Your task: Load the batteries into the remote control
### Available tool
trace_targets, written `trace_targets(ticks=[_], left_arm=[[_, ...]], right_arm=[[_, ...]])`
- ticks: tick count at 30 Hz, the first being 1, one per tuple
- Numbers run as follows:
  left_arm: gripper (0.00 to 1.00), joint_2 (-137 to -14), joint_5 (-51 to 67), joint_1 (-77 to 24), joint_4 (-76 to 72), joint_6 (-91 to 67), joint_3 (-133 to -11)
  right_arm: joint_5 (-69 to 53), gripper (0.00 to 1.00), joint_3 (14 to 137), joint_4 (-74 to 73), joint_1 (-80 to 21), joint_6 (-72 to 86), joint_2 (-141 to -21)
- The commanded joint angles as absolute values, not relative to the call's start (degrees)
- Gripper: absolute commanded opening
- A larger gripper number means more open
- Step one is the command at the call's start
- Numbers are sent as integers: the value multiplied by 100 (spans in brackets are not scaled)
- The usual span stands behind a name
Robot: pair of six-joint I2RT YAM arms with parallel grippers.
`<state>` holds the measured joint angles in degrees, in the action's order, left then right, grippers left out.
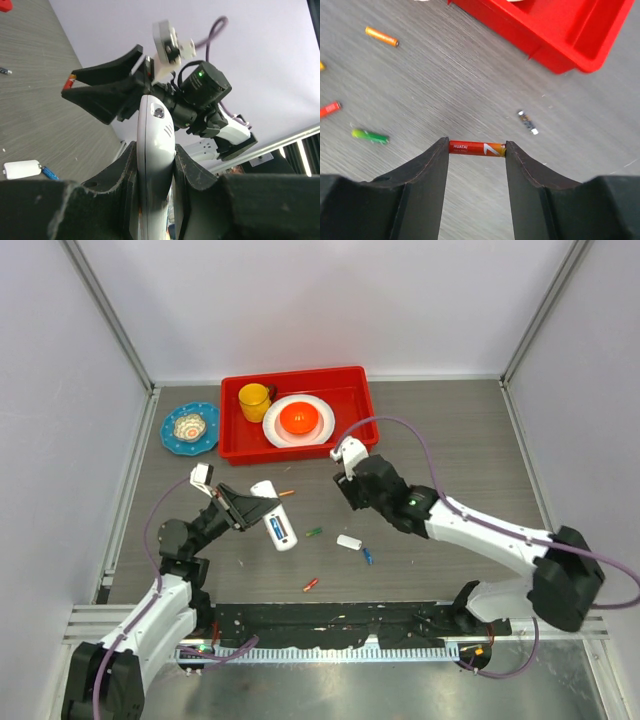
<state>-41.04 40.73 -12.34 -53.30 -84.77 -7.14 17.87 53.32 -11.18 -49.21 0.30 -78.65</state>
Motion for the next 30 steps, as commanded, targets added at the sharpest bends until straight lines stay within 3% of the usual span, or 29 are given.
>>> trace_targets(ticks=[1,6,11,14,15,16,21,22,30], left_arm=[[0,-4183,4219,-1222,-6301,-8833,-791],[0,-4052,4271,-1222,-6363,-8921,-756],[0,-3885,4237,-1222,-6223,-8877,-677],[0,-3885,4175,-1222,-6232,-8860,-589],[0,-3902,4157,-1222,-6231,-8851,-571],[0,-3920,4131,-1222,-6223,-8833,-554],[0,-4016,4043,-1222,-6179,-8737,-536],[0,-4025,3999,-1222,-6135,-8710,-519],[1,-3903,3517,-1239,-6029,-8508,-290]], right_arm=[[1474,1,4903,-544,-4975,-2398,-7444],[1310,1,5150,-1143,-4887,-3094,-7620],[1441,1,5150,-835,-4764,-2296,-7620],[1721,1,5212,-765,-4711,-1006,-7690],[2332,1,5264,-817,-4702,-506,-7838],[2555,1,5508,-983,-4676,656,-7927],[3659,1,6090,-2284,-4518,3589,-8446],[3900,1,6082,-2416,-4518,4856,-8429],[4157,1,5738,-2759,-4403,7706,-8437]])
